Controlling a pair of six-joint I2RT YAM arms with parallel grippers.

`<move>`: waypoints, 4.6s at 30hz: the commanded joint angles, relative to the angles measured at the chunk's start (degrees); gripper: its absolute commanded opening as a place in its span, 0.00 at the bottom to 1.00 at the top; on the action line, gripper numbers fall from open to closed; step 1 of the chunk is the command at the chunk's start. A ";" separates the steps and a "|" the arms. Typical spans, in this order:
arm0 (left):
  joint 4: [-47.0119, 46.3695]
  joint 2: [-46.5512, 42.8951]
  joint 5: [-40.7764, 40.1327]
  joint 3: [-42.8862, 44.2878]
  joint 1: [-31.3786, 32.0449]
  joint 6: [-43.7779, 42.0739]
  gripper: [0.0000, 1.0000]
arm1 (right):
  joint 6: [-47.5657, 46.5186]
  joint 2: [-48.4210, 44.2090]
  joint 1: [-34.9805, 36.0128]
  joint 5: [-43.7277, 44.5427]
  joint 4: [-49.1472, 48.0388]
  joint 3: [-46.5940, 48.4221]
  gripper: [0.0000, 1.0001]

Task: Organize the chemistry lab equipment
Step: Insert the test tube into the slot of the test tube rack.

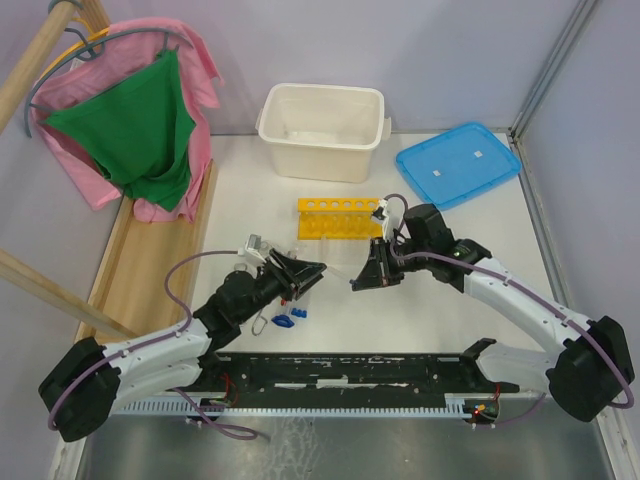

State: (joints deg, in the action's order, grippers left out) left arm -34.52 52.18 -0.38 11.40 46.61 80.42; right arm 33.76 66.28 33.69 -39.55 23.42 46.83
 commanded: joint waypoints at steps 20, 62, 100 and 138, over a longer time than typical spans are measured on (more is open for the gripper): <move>-7.37 -0.16 -2.61 -1.94 -0.24 8.53 0.49 | -0.54 -0.08 4.32 2.55 -6.37 3.50 0.08; -7.35 -5.76 -8.71 -8.69 -0.17 16.33 0.03 | -3.24 -3.60 7.11 11.75 -2.64 5.52 0.40; -17.07 0.74 -15.37 -3.91 -0.25 22.50 0.03 | -2.18 -6.28 10.25 24.91 -28.39 -5.40 0.41; -22.97 2.27 -19.04 -6.74 -0.29 25.76 0.03 | 4.53 -6.93 11.91 22.48 -51.48 -13.62 0.37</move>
State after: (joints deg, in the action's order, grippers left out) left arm -54.11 54.35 -18.00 4.95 46.61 103.90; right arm 37.52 58.74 45.01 -16.47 -20.82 32.64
